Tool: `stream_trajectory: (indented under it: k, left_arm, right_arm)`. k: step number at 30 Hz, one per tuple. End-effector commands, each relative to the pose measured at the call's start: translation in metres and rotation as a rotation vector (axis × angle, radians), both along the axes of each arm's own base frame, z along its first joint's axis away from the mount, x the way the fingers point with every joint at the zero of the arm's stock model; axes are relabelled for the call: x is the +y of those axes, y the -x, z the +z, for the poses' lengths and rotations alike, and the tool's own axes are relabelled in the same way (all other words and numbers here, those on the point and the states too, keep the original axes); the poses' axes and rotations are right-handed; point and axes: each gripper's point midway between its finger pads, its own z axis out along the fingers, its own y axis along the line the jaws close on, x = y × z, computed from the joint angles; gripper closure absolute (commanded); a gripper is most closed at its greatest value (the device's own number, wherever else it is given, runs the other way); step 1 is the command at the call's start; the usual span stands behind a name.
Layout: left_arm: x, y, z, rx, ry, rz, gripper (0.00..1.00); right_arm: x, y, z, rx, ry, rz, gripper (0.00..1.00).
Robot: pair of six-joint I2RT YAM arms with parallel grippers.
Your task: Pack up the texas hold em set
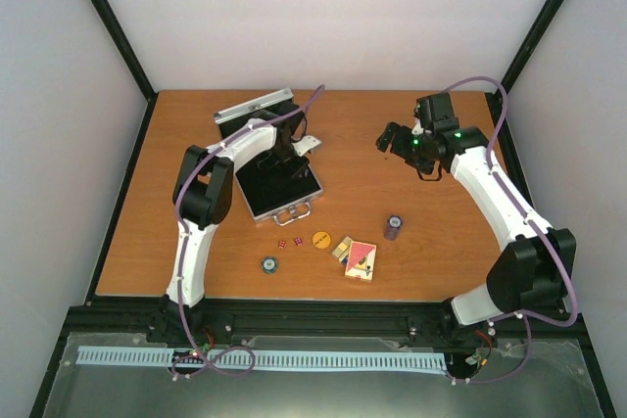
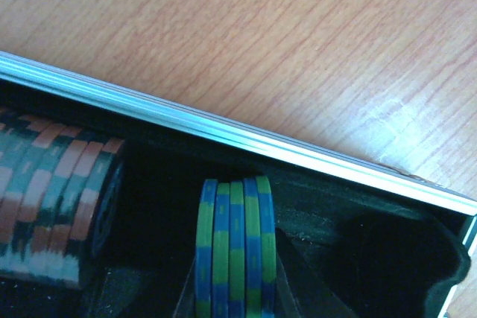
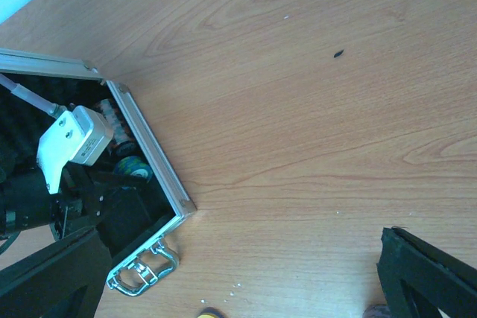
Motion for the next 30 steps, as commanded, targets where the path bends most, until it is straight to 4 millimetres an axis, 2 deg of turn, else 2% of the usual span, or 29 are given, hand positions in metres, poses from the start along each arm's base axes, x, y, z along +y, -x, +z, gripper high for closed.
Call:
stream_trajectory:
  k: [1, 6, 8, 12, 15, 30]
  left_arm:
    - [0.0, -0.017, 0.002, -0.053, -0.031, 0.01, 0.99]
    - [0.009, -0.026, -0.002, -0.09, -0.088, 0.04, 0.97]
    - [0.011, -0.029, -0.003, -0.103, -0.104, 0.046, 0.9]
    - [0.015, -0.031, -0.008, -0.106, -0.128, 0.06, 0.64]
    - [0.016, -0.03, -0.01, -0.101, -0.135, 0.069, 0.55]
    - [0.023, -0.035, 0.005, -0.154, -0.16, 0.093, 0.47]
  right_arm:
    - [-0.002, -0.003, -0.004, 0.005, 0.006, 0.005, 0.0]
    - [-0.001, -0.003, -0.007, 0.013, 0.003, 0.007, 0.0]
    - [-0.002, -0.002, -0.008, 0.015, 0.005, 0.008, 0.0]
    - [-0.002, -0.002, -0.007, 0.014, 0.007, 0.012, 0.0]
    - [-0.002, -0.001, -0.007, 0.016, 0.006, 0.013, 0.0]
    - [0.001, 0.004, -0.01, 0.021, -0.011, 0.02, 0.0]
